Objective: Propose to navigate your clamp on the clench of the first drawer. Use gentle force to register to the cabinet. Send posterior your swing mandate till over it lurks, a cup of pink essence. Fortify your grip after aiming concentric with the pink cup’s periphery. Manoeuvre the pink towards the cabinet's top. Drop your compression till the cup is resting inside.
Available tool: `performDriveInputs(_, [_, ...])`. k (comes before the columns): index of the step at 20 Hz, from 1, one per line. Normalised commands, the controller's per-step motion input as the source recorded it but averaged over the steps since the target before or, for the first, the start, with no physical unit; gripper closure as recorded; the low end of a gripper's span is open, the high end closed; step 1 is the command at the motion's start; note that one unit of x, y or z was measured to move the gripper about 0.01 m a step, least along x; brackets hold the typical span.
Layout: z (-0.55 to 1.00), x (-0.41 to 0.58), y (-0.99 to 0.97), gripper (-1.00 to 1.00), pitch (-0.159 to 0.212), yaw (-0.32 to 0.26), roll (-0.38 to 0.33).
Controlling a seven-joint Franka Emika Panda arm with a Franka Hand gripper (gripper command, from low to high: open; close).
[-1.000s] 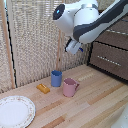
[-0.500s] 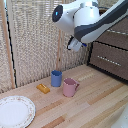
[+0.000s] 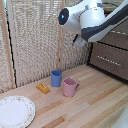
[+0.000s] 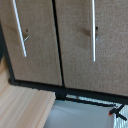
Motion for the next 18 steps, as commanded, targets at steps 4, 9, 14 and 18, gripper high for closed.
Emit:
performDriveInputs(4, [0.00,0.000,-0.56,-1.00,0.058,0.122,-0.173])
performDriveInputs(9, [0.02,0.000,-0.53,-1.00,0.136,0.156,-0.105])
performDriveInputs(14, [0.07,-0.027,-0.58,-1.00,0.134,0.155,-0.063])
performDriveInputs(18, [0.17,-0.108,-0.68,-1.00,0.051,0.134,-0.043])
